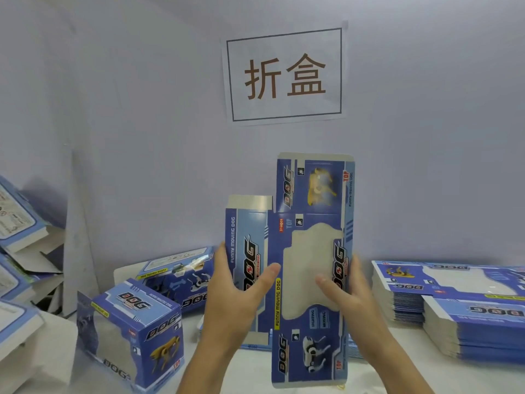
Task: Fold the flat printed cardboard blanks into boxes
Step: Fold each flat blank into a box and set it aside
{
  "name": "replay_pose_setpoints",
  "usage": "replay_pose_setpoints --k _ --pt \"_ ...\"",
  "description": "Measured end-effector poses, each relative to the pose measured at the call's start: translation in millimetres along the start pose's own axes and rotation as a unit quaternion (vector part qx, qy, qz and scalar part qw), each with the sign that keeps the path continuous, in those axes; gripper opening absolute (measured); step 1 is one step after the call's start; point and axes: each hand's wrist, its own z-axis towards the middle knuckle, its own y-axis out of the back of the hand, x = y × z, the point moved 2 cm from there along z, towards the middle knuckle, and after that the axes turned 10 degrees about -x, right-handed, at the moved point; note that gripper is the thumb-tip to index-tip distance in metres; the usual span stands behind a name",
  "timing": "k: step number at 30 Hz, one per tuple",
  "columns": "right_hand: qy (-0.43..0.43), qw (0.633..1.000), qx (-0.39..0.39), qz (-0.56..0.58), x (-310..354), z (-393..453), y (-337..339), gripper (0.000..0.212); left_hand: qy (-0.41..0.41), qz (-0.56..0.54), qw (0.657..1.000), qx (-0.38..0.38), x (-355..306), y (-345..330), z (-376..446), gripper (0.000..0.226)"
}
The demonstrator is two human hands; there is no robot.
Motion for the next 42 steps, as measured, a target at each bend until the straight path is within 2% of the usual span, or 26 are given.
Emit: replay_pose_setpoints --k 7,11,13,17,20,23,26,27,30,33,36,39,41,42 --pt "0.036 0.991 0.126 0.009 0.2 -5.9 -15.3 0.076 0.003 -0.051 0.991 0.126 -5.4 -28.9 -22.9 0.064" --pt "0.029 0.989 0.136 0.040 0.7 -3.5 -10.2 0.073 -0.035 -0.029 0.997 0.056 -4.7 -35.2 -24.0 0.053" --pt "0.028 0.993 0.110 0.019 1.4 -3.7 -11.1 0.072 -0.043 -0.017 0.999 0.013 -1.7 -31.4 -20.1 0.055" --pt "0.045 0.997 0.017 -0.056 9.9 -5.8 -20.1 0.087 -0.047 0.060 0.990 -0.118 1.2 -19.4 -13.5 0.056" --pt "0.080 0.991 0.004 -0.110 21.1 -9.6 -28.9 0.093 -0.057 0.123 0.973 -0.187 -2.8 -13.1 -13.1 0.062" --pt "0.088 0.988 0.048 -0.121 31.1 -16.3 -41.8 0.108 -0.085 0.157 0.967 -0.181 -7.1 -15.0 -17.6 0.066" --pt "0.101 0.987 0.053 -0.111 38.6 -18.6 -49.4 0.127 -0.120 0.155 0.975 -0.109 -10.6 -27.7 -22.9 0.071" --pt "0.109 0.988 0.044 -0.096 41.1 -17.2 -48.9 0.123 -0.125 0.139 0.980 -0.067 -12.3 -32.4 -24.2 0.074" --pt "0.100 0.995 -0.027 0.007 44.5 -7.2 -32.4 0.094 -0.149 0.061 0.984 0.079 -18.1 -40.2 -28.7 0.086" --pt "0.053 0.989 -0.089 0.109 44.3 2.3 -4.6 0.083 -0.191 0.066 0.967 0.155 -29.1 -42.0 -31.9 0.072" --pt "0.007 0.982 -0.063 0.178 42.5 8.2 14.6 0.059 -0.166 0.052 0.969 0.173 -32.5 -44.2 -29.6 0.045" --pt "-0.023 0.982 -0.005 0.188 42.4 7.6 16.6 0.056 -0.155 0.047 0.978 0.129 -31.3 -42.7 -27.0 0.035" --pt "-0.034 0.981 0.048 0.182 44.7 1.0 11.0 0.052 -0.136 0.054 0.986 0.076 -27.9 -39.0 -24.9 0.042" --pt "-0.048 0.980 0.082 0.176 45.9 -3.2 7.7 0.049 -0.122 0.063 0.989 0.049 -26.9 -36.8 -23.9 0.055"
